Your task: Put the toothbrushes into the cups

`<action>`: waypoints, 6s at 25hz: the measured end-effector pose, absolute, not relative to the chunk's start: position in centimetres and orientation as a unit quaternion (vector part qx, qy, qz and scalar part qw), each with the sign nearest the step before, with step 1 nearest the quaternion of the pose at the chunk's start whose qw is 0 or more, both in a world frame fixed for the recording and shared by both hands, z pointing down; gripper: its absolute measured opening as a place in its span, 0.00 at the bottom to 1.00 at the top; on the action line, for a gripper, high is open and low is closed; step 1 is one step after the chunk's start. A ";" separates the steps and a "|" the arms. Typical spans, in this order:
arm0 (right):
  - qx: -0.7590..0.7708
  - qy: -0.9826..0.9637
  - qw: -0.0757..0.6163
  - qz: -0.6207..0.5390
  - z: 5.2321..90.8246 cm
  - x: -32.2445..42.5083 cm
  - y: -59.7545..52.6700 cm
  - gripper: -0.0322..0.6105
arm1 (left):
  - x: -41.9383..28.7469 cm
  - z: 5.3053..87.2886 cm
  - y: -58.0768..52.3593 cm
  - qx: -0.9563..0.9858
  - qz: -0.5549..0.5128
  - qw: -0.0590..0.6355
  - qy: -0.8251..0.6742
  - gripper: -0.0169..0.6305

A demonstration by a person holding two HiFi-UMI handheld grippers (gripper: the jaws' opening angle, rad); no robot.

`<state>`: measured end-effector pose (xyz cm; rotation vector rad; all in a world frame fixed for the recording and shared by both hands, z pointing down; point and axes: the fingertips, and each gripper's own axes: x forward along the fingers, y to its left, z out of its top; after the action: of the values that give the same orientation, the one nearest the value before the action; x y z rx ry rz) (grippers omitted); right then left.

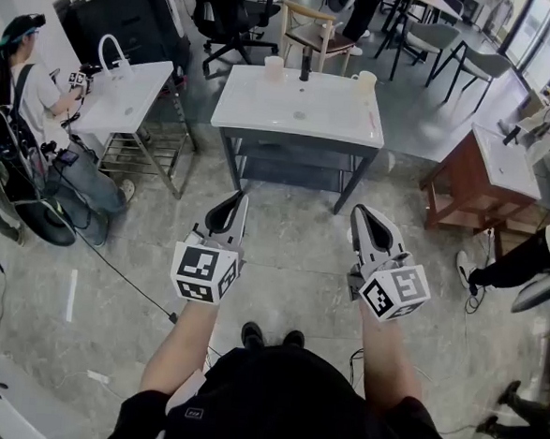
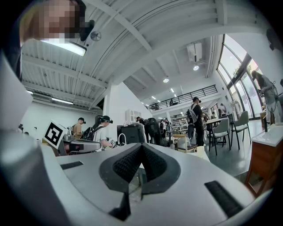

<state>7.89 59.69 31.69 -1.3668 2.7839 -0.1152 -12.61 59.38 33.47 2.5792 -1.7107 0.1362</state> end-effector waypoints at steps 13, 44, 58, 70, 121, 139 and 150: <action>-0.458 0.888 0.008 -0.039 31.1 4.7 60.5 0.09 | -16.2 33.2 60.6 0.836 0.035 0.019 -0.547 0.05; -0.425 0.898 0.028 -0.113 35.0 7.1 39.9 0.09 | -13.3 36.4 40.1 0.834 0.071 0.050 -0.545 0.05; -0.410 0.901 0.045 -0.132 35.2 13.8 28.0 0.09 | -6.8 35.2 27.3 0.832 0.088 0.035 -0.547 0.05; -0.435 0.888 0.010 -0.148 37.0 13.5 14.4 0.09 | -5.9 36.8 12.8 0.849 0.067 0.041 -0.522 0.05; -0.484 0.772 -0.225 -0.346 58.9 29.7 -11.0 0.26 | 15.3 49.7 -16.3 0.903 0.121 0.155 -0.382 0.05; -0.462 0.724 -0.354 -0.370 65.3 31.0 -11.3 0.29 | 14.0 51.1 -16.7 0.894 0.112 0.172 -0.398 0.05; -0.471 0.698 -0.421 -0.338 66.1 31.5 -11.3 0.19 | 11.5 50.0 -16.4 0.888 0.095 0.177 -0.414 0.05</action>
<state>31.50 -11.27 66.07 -2.0825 3.0855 -1.4941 11.53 -16.36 49.96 2.5124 -1.1729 0.2693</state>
